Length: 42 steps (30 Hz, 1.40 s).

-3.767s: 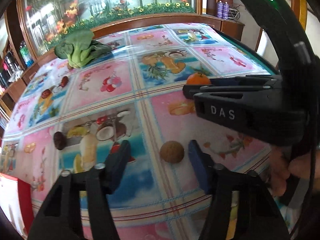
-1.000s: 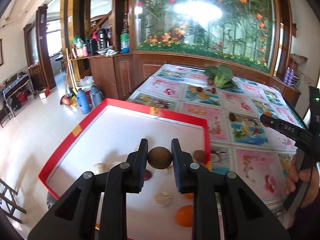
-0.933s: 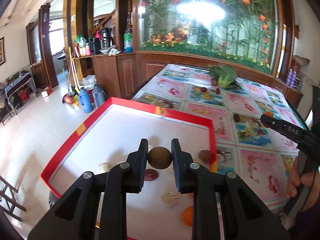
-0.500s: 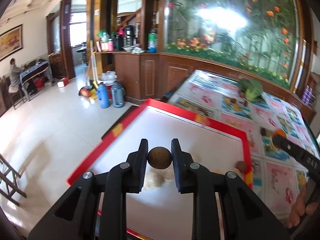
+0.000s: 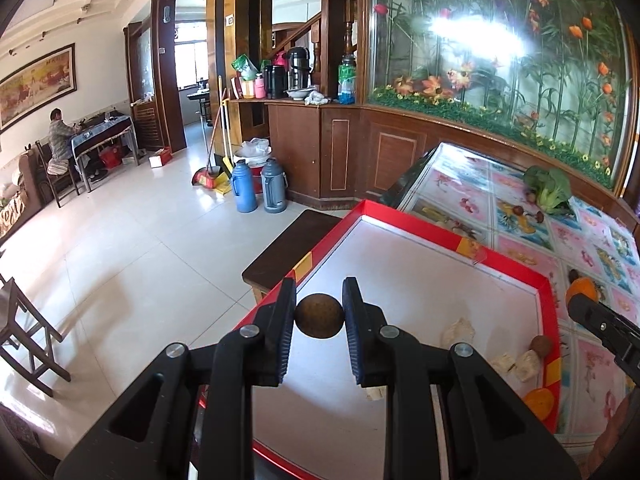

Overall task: Organize fruits
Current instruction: 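Carry the orange and kiwi over the white tray with both grippers, then lower the orange and kiwi into the tray and open both grippers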

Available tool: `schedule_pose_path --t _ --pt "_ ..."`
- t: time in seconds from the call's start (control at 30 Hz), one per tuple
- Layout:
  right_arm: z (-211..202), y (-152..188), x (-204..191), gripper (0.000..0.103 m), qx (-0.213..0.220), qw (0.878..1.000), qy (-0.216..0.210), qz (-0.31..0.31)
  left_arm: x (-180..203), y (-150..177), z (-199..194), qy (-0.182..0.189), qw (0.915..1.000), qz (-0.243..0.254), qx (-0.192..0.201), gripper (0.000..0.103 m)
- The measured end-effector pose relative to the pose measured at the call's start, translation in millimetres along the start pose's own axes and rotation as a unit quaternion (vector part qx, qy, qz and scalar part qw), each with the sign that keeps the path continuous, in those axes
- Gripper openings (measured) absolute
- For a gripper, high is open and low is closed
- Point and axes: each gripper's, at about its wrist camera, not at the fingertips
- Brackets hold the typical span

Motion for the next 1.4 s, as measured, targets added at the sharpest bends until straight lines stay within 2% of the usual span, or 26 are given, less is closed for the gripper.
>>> schedule_pose_path --t 0.13,0.27,0.4,0.5,1.4 --pt "4.9 4.1 -6.0 0.034 -0.012 1.000 -0.003 -0.019 4.8 -0.1 7.6 -0.022 0.9997 0.012 -0.003 0.026" --pt "10.4 6.3 -0.6 0.034 -0.031 0.999 -0.018 -0.011 9.5 0.5 17.4 -0.031 0.9992 0.020 -0.015 0.026" --pt "13.8 9.4 -1.5 0.034 -0.039 0.999 -0.006 -0.026 14.2 2.5 23.7 -0.038 0.9986 0.030 -0.021 0.026" --pt "17.4 11.2 3.9 0.034 -0.054 0.998 -0.005 -0.017 19.4 4.0 27.3 -0.038 0.9982 0.039 -0.027 0.026" --pt "27.4 19.6 -9.6 0.034 -0.089 0.995 0.008 -0.054 35.7 12.6 45.0 -0.048 0.9955 0.064 -0.051 0.026"
Point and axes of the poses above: each gripper's, at about its wrist camera, not at the fingertips, and z roughly the way its jaws point, x to its right, y to its underside, and after that the axes turned 11 degrees about -x, right-handed
